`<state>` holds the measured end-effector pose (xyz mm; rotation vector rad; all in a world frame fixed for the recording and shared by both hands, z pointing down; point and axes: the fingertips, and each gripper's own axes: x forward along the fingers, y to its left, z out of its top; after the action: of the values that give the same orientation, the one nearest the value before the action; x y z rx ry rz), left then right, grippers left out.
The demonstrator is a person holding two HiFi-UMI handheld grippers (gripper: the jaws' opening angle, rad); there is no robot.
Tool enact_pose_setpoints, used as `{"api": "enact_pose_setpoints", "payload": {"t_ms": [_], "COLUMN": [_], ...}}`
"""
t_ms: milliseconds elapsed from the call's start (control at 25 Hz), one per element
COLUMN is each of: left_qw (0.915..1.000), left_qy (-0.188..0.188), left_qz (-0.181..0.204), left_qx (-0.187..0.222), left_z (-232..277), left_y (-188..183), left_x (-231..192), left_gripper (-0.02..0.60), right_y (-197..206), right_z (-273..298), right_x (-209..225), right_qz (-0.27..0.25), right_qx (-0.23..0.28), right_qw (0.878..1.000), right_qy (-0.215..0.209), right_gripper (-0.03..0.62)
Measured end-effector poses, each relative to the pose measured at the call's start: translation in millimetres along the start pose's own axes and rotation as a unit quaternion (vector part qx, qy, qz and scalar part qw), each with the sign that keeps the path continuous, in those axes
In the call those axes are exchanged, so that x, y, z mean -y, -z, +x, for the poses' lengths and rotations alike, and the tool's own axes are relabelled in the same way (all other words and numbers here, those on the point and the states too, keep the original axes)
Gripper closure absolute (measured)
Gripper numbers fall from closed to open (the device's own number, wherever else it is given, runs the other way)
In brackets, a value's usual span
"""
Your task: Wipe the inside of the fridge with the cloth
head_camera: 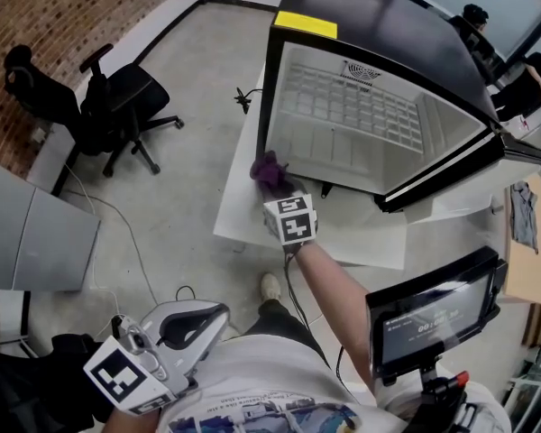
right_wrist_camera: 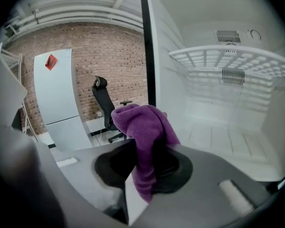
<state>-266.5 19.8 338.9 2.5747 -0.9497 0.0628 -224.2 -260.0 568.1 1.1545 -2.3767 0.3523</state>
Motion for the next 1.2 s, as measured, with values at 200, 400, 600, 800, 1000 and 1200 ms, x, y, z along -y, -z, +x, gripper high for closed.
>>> {"api": "enact_pose_setpoints", "payload": {"t_ms": [200,400,600,800,1000,1200], "left_qw": [0.9997,0.9979,0.9953,0.9907,0.9894,0.9892], "left_qy": [0.022,0.058,0.089,0.127,0.135,0.131], "left_qz": [0.006,0.019,0.02,0.03,0.043,0.062], "left_qx": [0.007,0.021,0.031,0.036,0.031,0.024], "left_z": [-9,-16,-19,-9,26,85], "left_y": [6,9,18,21,26,24], "left_x": [14,40,62,84,120,147], "left_gripper": [0.575,0.575,0.575,0.575,0.575,0.575], "right_y": [-24,-48,-57,-61,-64,-78], "right_z": [-34,-97,-186,-273,-353,-401], "right_x": [-19,-17,3,38,98,151], "right_qz": [-0.023,-0.039,-0.04,-0.03,-0.023,-0.033], "right_qx": [0.024,0.062,0.076,0.098,0.137,0.172], "right_qw": [0.999,0.997,0.995,0.991,0.986,0.983], "right_qy": [-0.007,0.006,0.043,0.082,0.092,0.061], "right_gripper": [0.515,0.514,0.515,0.516,0.515,0.514]}}
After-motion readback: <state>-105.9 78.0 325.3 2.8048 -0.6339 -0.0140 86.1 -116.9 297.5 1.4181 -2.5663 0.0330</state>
